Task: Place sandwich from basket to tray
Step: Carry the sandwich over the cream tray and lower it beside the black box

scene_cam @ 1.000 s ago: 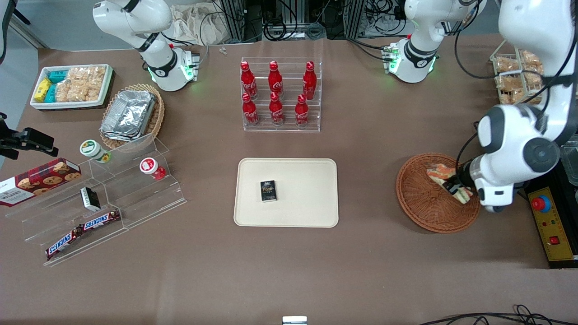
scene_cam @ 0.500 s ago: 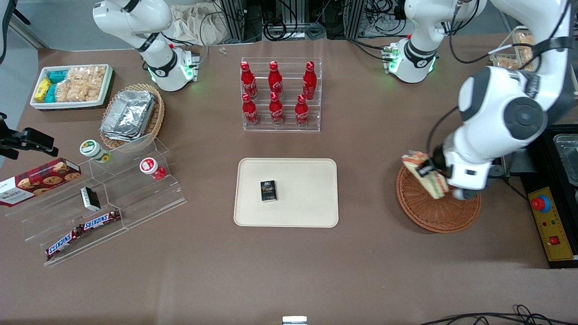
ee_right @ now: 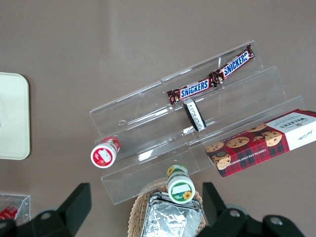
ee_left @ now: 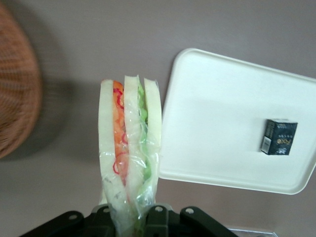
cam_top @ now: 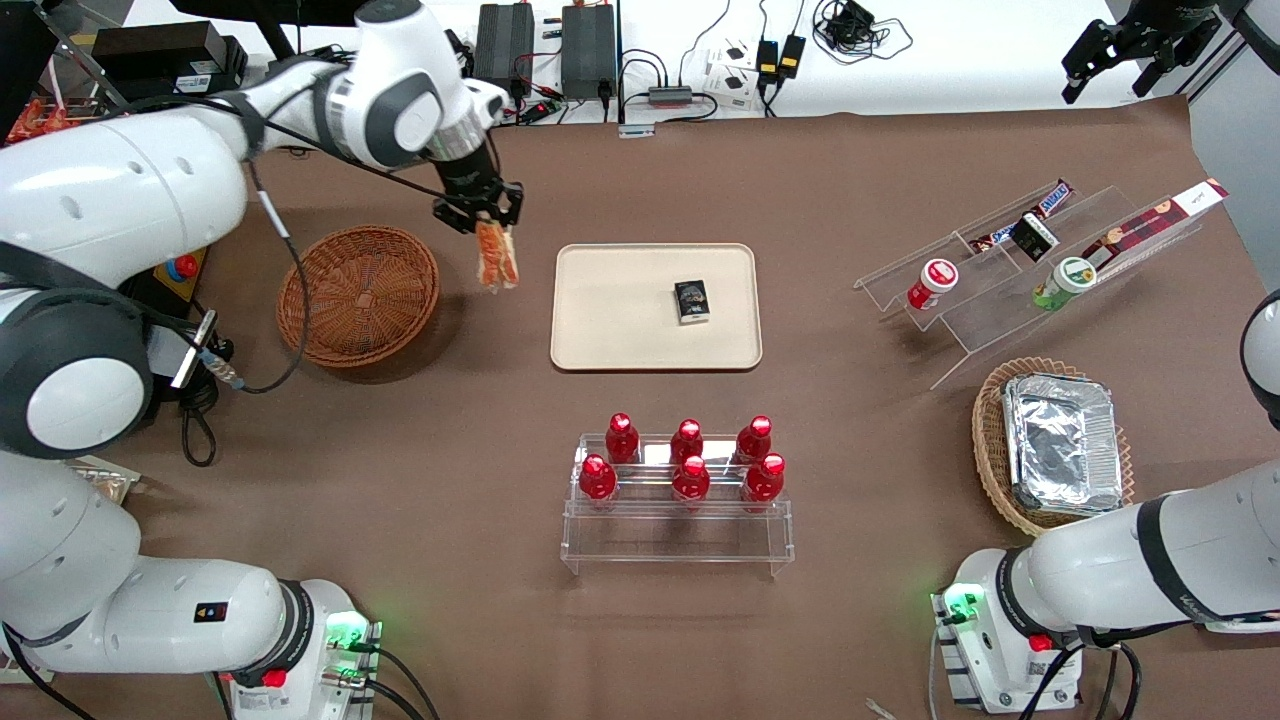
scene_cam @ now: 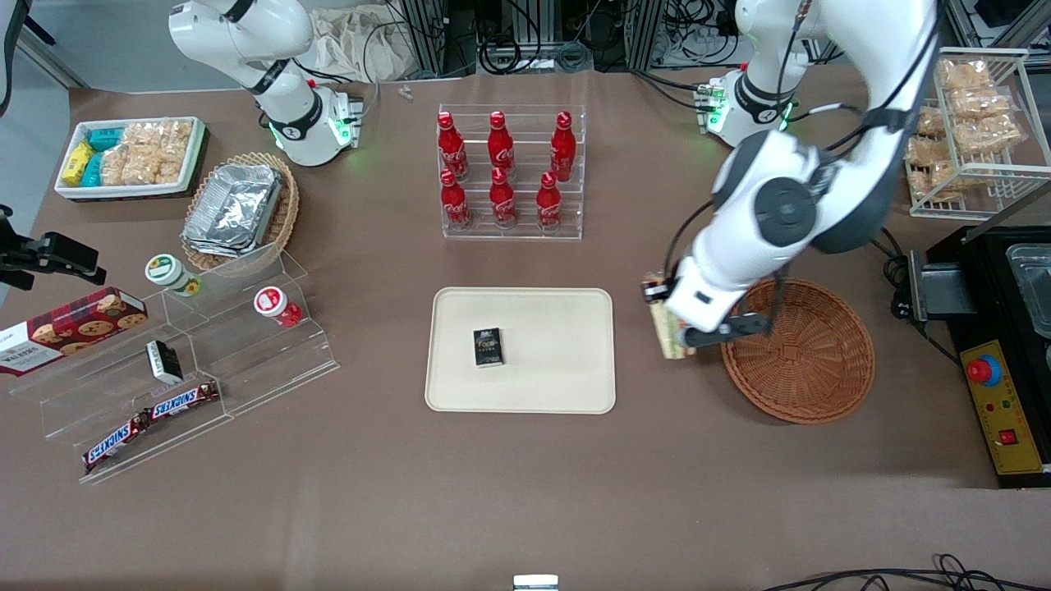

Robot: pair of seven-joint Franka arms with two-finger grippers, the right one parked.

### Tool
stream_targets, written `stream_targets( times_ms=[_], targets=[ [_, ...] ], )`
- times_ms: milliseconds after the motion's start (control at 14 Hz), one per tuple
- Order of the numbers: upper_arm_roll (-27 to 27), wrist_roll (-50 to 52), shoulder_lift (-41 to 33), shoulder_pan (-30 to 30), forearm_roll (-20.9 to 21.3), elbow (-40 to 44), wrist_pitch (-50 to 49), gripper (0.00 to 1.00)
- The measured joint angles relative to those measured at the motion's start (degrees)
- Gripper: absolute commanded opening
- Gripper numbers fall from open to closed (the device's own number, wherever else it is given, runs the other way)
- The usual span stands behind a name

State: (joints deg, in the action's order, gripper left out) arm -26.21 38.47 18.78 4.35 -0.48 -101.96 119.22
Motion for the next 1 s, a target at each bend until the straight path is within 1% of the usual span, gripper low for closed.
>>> stream_targets(
  times_ms=[143, 500, 643, 929, 1000],
  targets=[
    [-0.06, -0.10, 3.78, 2.13, 0.85, -0.25, 5.52, 0.00],
    [-0.06, -0.54, 12.68, 4.43, 5.58, -0.42, 17.81, 0.00],
    [-0.06, -0.54, 15.03, 5.23, 7.23, -0.41, 19.59, 0.00],
    [-0.04, -0.54, 17.18, 5.40, 9.69, -0.38, 21.04, 0.00],
    [-0.03, -0.54, 17.62, 5.40, 9.92, -0.38, 21.30, 0.16]
  ],
)
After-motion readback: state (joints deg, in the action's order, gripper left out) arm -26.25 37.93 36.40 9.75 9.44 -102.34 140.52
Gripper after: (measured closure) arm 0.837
